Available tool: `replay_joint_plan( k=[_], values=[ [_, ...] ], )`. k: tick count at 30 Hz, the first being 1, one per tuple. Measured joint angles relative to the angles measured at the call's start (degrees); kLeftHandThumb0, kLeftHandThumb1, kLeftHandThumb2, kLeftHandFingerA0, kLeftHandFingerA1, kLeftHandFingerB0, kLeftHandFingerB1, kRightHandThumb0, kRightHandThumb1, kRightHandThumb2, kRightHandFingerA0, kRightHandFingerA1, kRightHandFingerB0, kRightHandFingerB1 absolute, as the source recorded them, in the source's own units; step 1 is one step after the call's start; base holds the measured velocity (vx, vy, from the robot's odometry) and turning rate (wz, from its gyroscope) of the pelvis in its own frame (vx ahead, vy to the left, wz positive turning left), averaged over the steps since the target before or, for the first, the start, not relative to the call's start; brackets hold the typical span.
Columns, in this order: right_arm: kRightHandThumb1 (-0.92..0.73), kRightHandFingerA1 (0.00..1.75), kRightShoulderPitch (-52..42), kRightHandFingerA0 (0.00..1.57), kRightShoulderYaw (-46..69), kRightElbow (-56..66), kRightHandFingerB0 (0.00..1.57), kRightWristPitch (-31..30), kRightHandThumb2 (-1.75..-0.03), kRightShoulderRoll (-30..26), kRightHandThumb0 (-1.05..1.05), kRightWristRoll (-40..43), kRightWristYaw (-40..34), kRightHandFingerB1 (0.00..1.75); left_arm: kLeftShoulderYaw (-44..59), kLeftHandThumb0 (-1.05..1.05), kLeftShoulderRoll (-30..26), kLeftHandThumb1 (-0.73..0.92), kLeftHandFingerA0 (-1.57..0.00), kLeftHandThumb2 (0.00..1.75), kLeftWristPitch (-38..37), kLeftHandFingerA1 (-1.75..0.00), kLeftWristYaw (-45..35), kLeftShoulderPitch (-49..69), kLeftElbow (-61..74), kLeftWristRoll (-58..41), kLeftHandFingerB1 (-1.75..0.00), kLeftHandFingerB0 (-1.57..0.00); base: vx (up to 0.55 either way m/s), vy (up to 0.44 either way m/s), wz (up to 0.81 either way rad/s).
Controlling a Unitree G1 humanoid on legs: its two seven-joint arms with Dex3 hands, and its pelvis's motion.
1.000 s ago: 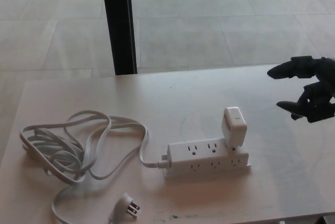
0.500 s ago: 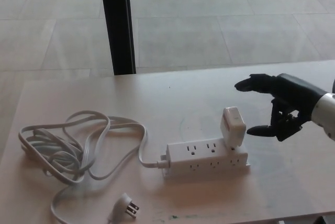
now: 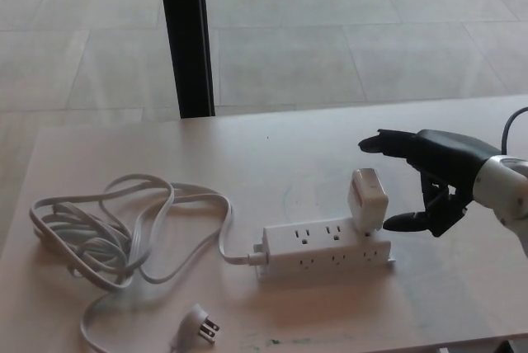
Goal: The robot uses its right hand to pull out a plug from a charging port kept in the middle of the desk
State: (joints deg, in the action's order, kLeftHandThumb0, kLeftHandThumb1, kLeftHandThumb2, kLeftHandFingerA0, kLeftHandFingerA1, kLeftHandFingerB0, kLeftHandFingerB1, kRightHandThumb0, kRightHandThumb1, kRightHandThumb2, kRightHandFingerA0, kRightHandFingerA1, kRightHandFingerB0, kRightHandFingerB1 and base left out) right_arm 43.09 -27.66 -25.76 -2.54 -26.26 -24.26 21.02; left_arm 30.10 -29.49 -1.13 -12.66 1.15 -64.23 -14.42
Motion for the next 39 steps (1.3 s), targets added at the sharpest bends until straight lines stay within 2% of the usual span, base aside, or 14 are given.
replay_joint_plan(
  k=[2,3,14,15,17,18,19,33,34,35,36,37,38,39],
  values=[
    [-0.29,1.25,0.00,1.18,0.16,-0.06,0.00,-0.08,-0.91,0.31,-0.37,-0.46,-0.01,0.50,0.00,-1.05,-0.01,0.83,-0.84,0.67,0.00,-0.70,0.05,-0.07,0.01,-0.03,-0.60,-0.73,0.00,0.000,0.00],
    [-0.56,1.54,0.00,0.75,0.31,-0.10,0.12,-0.14,-0.61,0.58,-0.70,-0.73,-0.02,0.29,-0.02,-1.05,-0.02,0.82,-0.84,0.65,0.00,-0.70,0.07,-0.12,0.01,-0.05,-0.60,-0.74,0.00,0.000,0.00],
    [-0.47,1.31,0.01,0.89,2.21,-3.39,0.19,1.34,-0.81,4.99,-0.74,-2.29,-2.65,0.41,-0.27,-1.05,-0.03,0.84,-0.83,0.67,-0.01,-0.69,0.15,-0.25,0.11,-0.07,-0.59,-0.70,0.00,0.000,0.00],
    [-0.55,1.44,0.04,0.80,2.31,-3.76,0.24,1.58,-0.60,5.25,-0.67,-2.30,-2.88,0.32,-0.27,-1.05,-0.03,0.84,-0.84,0.67,-0.01,-0.70,0.15,-0.25,0.11,-0.07,-0.60,-0.70,0.00,0.000,0.00],
    [-0.46,1.27,0.05,0.86,2.40,-5.53,0.19,2.52,-0.82,6.14,-0.73,-2.43,-3.58,0.44,-0.29,-1.05,-0.03,0.82,-0.83,0.66,-0.01,-0.71,0.12,-0.24,0.23,-0.08,-0.60,-0.70,0.00,0.000,0.00],
    [-0.57,1.44,0.07,0.74,2.39,-6.35,0.26,2.91,-0.61,6.28,-0.70,-2.54,-3.89,0.32,-0.28,-1.05,-0.03,0.82,-0.84,0.65,-0.02,-0.70,0.11,-0.24,0.22,-0.09,-0.61,-0.72,0.00,0.000,0.00],
    [-0.47,1.32,0.16,0.88,2.35,-7.32,0.22,3.12,-0.82,6.37,-0.74,-2.73,-4.17,0.43,-0.23,-1.05,-0.03,0.83,-0.84,0.66,-0.02,-0.70,0.12,-0.24,0.23,-0.11,-0.60,-0.71,0.00,0.000,0.00],
    [-0.56,1.43,0.02,0.80,5.23,-9.28,0.40,3.27,-0.57,4.84,-0.49,-3.81,-4.73,0.38,0.17,-1.05,-0.03,0.82,-0.83,0.66,-0.01,-0.70,0.17,-0.46,0.26,-0.43,-0.60,-0.70,0.00,0.000,0.00],
    [-0.44,1.27,-0.11,0.83,5.45,-9.33,0.32,3.38,-0.82,4.84,-0.60,-3.81,-4.82,0.48,0.25,-1.05,-0.03,0.57,-0.85,1.15,-0.01,-0.72,0.17,-0.44,0.28,-0.46,-0.64,-0.65,0.00,0.000,0.00],
    [-0.57,1.41,-0.21,0.76,5.54,-9.35,0.40,3.47,-0.60,4.86,-0.52,-3.82,-4.90,0.37,0.29,-1.05,-0.03,0.56,-0.85,1.15,-0.01,-0.71,0.17,-0.44,0.29,-0.48,-0.63,-0.66,0.00,0.000,0.00],
    [-0.57,1.40,-0.24,0.78,5.57,-9.42,0.39,3.56,-0.59,4.92,-0.55,-3.84,-4.98,0.38,0.33,-1.05,-0.03,0.81,-0.85,0.65,-0.01,-0.66,0.17,-0.44,0.29,-0.49,-0.58,-0.69,0.00,0.000,0.00],
    [-0.58,1.35,-0.23,0.80,5.54,-9.91,0.39,3.84,-0.57,5.23,-0.55,-3.93,-5.16,0.38,0.43,-1.05,-0.03,0.56,-0.87,1.15,-0.01,-0.69,0.17,-0.44,0.35,-0.52,-0.63,-0.65,0.00,0.000,0.00],
    [-0.53,1.46,-0.20,0.78,5.49,-10.34,0.38,4.10,-0.60,5.58,-0.59,-4.02,-5.31,0.37,0.49,-1.05,-0.03,0.83,-0.87,0.65,-0.02,-0.67,0.17,-0.41,0.44,-0.54,-0.57,-0.69,0.00,0.000,0.00],
    [-0.53,1.48,-0.19,0.80,5.44,-10.56,0.37,4.29,-0.60,5.86,-0.59,-4.07,-5.41,0.37,0.51,-1.05,-0.03,0.84,-0.88,0.68,-0.04,-0.67,0.16,-0.40,0.50,-0.54,-0.57,-0.70,0.00,0.000,0.00]
  ],
)
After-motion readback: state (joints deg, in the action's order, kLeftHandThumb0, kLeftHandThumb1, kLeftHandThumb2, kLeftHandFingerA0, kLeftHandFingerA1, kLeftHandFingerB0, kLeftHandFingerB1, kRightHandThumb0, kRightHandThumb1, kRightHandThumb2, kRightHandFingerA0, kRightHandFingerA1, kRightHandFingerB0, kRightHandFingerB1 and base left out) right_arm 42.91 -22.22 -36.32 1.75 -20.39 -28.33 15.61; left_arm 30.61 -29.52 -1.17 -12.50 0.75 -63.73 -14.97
